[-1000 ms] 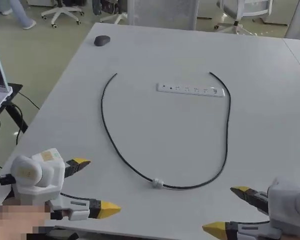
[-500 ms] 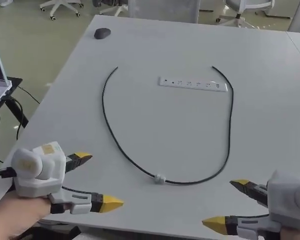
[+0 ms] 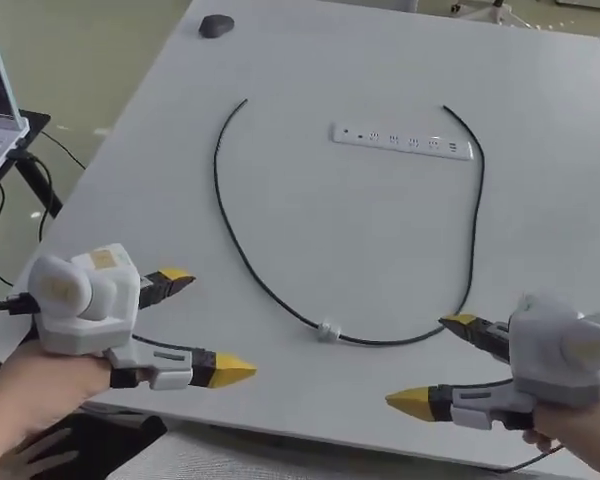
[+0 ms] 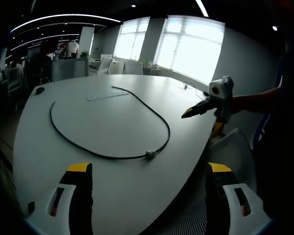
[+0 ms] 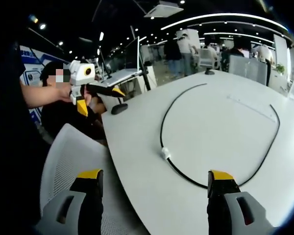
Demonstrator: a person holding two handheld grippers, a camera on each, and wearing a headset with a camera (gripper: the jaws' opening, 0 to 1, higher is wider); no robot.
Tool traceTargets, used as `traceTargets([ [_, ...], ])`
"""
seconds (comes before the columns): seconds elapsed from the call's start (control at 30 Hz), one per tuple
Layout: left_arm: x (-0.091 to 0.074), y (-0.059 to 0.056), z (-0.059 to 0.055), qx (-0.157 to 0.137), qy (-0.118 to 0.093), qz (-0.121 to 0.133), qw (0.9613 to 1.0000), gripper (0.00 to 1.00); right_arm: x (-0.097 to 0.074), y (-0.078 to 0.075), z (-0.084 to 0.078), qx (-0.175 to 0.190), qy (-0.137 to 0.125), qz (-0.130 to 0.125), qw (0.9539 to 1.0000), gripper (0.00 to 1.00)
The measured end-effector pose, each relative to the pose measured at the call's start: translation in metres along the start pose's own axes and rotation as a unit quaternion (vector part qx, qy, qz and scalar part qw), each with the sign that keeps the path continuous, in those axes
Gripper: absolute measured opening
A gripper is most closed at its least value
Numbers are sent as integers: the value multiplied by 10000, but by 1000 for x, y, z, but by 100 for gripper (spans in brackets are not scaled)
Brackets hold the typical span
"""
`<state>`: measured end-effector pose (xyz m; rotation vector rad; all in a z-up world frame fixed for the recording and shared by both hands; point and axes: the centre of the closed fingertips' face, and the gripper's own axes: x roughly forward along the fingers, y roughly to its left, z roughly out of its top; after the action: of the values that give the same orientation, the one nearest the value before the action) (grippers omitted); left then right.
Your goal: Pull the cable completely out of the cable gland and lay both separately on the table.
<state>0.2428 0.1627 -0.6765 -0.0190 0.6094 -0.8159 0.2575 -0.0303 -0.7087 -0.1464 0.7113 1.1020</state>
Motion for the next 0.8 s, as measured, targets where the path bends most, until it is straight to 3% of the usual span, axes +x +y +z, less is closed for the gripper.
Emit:
traceTargets([
  [0.33,5,-1,-7,68,121,-87,9999,95,19,-3,5,-189,164,105,9996,82],
  [0.47,7,-1,-11,242,192,-62,9995,94,28,-6,3,-259,315,115,9991,79],
  [0.8,14,-2,-11,154,128,-135,9997,94,46,-20,6,-325,463,99,9983,74],
])
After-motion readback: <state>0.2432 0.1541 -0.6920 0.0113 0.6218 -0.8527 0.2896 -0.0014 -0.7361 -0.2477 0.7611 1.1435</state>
